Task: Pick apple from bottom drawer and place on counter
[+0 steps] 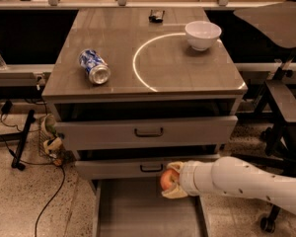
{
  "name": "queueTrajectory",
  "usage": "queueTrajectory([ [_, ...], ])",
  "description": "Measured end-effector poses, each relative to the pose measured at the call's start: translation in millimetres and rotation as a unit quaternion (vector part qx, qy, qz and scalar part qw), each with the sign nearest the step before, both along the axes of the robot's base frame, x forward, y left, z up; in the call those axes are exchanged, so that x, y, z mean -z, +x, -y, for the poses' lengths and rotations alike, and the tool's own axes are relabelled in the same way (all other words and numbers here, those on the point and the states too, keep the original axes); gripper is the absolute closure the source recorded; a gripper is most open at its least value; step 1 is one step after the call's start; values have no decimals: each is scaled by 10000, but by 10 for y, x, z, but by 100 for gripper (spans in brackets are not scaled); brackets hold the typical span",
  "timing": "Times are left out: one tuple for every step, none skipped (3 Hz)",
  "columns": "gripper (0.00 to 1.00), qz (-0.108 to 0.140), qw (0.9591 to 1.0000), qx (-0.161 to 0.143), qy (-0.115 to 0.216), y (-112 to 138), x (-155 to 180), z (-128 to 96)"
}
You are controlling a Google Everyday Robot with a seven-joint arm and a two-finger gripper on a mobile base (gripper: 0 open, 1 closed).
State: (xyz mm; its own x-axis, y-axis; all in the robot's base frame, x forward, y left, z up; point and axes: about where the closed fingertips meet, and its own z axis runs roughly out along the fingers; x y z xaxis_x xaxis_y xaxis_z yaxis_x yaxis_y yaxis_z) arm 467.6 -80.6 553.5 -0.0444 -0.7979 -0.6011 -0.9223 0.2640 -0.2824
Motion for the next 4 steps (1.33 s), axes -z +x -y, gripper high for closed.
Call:
queueTrajectory([
  [100,52,10000,57,45,-23,-555,52],
  [100,583,9982,-39,114,-24,-1463,35],
  [100,1102,9936,-148,184,-71,-2023,42],
  [100,1203,9925,-175,126,-70,-2090,65],
])
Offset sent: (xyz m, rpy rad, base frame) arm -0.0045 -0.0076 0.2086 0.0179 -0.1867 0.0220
